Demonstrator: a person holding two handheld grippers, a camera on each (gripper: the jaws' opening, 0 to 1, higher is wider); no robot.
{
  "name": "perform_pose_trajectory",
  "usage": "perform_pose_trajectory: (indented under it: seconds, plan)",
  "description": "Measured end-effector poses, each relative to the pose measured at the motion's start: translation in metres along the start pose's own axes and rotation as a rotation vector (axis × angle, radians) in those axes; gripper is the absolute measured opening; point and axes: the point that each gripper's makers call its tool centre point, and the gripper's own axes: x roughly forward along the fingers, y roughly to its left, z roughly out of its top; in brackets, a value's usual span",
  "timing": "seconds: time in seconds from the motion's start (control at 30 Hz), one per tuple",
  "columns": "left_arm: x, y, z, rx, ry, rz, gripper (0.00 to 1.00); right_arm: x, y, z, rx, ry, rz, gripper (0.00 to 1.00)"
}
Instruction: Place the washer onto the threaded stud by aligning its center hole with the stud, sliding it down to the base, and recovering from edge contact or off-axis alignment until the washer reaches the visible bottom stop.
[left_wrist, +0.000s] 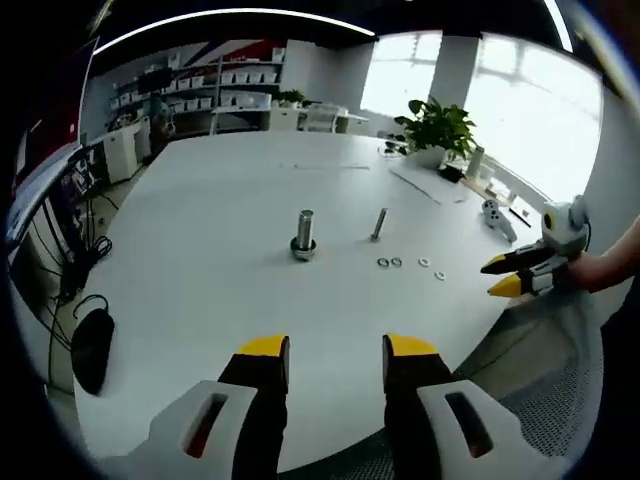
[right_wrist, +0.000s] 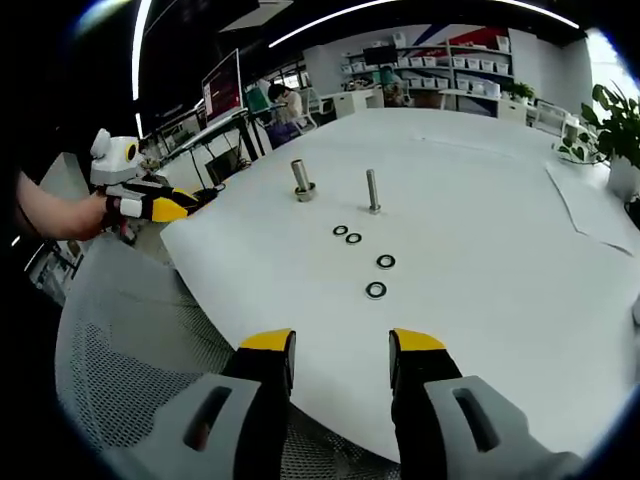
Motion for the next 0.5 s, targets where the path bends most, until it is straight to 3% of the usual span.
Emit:
perform_pose_trajectory:
  seconds: [0.1, 0.33, 0.5]
  plan:
    - [-0.001, -0.001, -0.002, -0.011, -0.026, -0.006, 0.36, 0.0, 0.0, -0.001, -0.004, 0.005, 0.001, 0.4]
    - [0.005, 0.004, -0.008, -0.005, -0.022, -0.006, 0.35, 0.001, 0.001, -0.002, -0.011, 0.015, 0.003, 0.4]
    - [-0.001, -0.005, 0.002, -0.014, -0.066, -0.023, 0.34, 0.002, 0.003, -0.005, -0.023, 0.03, 0.01, 0.4]
